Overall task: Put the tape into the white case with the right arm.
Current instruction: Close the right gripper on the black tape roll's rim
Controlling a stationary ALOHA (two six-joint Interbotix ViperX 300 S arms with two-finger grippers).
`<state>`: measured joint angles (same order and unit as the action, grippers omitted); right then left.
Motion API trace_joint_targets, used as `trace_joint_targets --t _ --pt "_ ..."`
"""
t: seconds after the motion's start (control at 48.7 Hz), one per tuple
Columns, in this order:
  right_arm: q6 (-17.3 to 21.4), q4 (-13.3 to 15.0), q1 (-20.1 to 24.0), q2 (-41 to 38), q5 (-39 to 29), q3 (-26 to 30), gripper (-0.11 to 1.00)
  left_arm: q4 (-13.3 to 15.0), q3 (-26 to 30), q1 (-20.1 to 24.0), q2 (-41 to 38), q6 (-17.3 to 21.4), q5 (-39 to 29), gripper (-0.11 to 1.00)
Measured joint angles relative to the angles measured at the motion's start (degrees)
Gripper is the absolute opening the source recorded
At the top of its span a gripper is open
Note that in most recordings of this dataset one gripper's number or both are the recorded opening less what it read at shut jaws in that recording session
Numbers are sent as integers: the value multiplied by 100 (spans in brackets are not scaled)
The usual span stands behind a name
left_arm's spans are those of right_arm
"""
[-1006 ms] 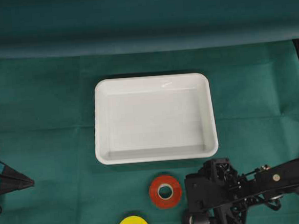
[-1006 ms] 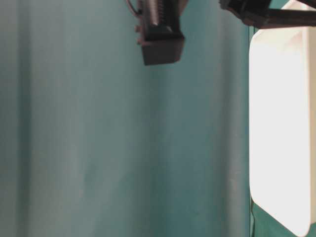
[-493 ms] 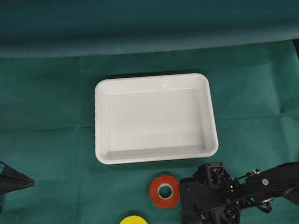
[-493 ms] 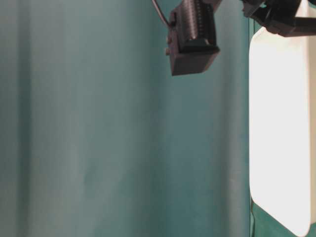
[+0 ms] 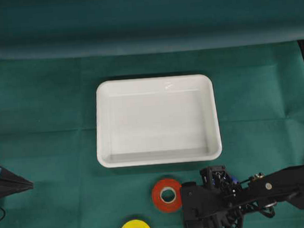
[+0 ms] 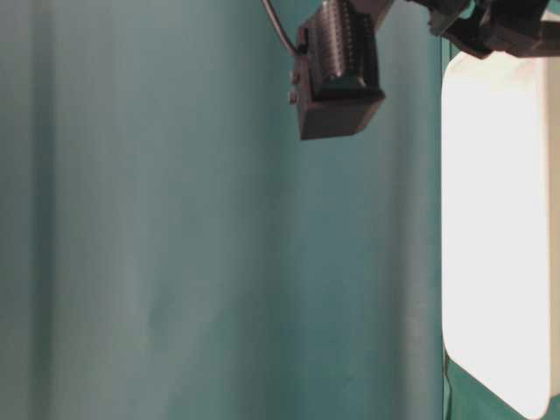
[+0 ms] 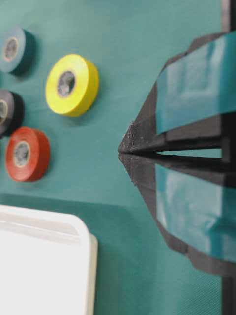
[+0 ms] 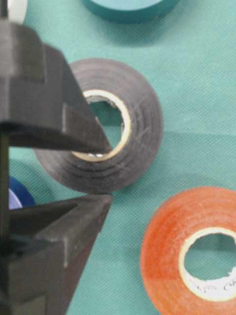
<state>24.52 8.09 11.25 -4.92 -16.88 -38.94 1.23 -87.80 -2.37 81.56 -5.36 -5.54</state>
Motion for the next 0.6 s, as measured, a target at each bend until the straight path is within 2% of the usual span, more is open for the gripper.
trace_joint_targets --t 0.185,0.493,0.596 --pt "0 0 0 0 -105 18 -1 9 -158 0 378 0 0 0" --pt "0 0 0 0 -158 79 -1 9 -167 0 378 -9 9 0" --pt "9 -18 0 18 -378 193 -1 9 -167 0 378 0 18 0"
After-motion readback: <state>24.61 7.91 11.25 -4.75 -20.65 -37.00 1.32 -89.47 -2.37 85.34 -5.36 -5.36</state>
